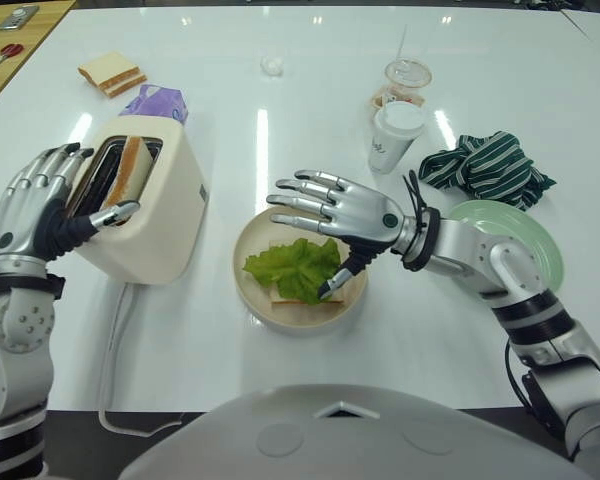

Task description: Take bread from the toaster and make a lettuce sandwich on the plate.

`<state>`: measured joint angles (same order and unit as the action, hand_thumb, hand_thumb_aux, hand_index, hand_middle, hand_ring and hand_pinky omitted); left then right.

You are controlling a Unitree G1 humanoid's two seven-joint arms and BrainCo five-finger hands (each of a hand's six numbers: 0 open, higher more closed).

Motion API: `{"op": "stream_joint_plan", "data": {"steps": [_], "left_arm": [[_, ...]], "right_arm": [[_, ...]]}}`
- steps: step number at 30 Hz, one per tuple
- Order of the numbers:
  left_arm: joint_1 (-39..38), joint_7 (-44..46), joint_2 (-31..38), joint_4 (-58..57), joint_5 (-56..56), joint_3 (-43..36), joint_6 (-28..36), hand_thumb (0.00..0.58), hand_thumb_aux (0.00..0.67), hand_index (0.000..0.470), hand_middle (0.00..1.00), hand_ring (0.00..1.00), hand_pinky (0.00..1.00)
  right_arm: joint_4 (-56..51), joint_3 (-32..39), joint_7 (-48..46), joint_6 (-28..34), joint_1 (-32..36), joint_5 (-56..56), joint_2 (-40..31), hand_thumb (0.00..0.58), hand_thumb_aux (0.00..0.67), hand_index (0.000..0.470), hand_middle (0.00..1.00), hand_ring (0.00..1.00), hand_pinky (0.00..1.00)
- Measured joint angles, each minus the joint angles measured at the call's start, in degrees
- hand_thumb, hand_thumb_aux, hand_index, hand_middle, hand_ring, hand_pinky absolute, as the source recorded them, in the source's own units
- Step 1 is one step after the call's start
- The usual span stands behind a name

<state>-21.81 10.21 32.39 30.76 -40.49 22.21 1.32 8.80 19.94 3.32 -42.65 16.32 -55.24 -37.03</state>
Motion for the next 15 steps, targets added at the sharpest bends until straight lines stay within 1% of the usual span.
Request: {"op": "stream_joint_plan", "data": {"steps": [9, 15], "left_arm": [[-0.6, -0.9, -1.3, -1.4, -0.9, -2.0, -0.4, 0.000, 0.000, 0.000, 0.00, 0.00, 0.00], [0.8, -0.4, -2.0, -1.4, 1.4, -2.1, 0.9, 0.000, 0.000, 0.000, 0.00, 0.00, 0.00]], "right_arm": [[-0.4, 0.0, 0.0, 0.4, 0.0, 0.2, 0.9, 0.000, 0.000, 0.000, 0.00, 0.00, 0.00], [-2.2, 0.0, 0.2, 0.3, -0.1, 0.5, 1.4, 0.000, 0.000, 0.000, 0.00, 0.00, 0.00]]}}
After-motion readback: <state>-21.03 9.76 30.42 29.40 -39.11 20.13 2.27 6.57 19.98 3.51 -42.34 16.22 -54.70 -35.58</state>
